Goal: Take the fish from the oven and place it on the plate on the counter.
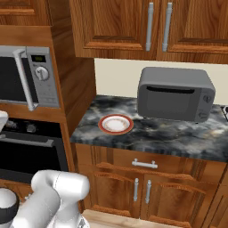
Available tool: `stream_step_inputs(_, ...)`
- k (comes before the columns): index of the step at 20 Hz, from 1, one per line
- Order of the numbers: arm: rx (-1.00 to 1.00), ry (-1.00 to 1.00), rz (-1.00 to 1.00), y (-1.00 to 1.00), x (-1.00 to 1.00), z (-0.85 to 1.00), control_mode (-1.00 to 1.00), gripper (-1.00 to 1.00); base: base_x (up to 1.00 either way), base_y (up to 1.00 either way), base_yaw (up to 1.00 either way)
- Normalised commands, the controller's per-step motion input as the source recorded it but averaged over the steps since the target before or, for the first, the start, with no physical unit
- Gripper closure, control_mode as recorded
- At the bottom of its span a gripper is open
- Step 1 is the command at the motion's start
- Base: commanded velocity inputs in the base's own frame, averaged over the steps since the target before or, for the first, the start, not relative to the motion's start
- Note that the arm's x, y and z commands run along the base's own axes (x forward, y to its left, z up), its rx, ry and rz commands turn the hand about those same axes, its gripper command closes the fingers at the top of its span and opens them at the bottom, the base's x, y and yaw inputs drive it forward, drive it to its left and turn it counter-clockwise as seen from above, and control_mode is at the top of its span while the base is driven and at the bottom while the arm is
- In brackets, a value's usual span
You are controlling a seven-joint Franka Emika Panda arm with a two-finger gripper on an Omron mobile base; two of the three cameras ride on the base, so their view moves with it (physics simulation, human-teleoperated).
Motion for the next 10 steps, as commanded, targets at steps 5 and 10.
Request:
stream_step_inputs(5,-0.41,0.21,0.18,0.67,0.25,-0.07,-1.0,-1.0,0.0,0.0,0.0)
stream_step_inputs(10,-0.42,0.02,0.32,0.71,0.26,-0.3,-1.0,-1.0,0.0,0.0,0.0)
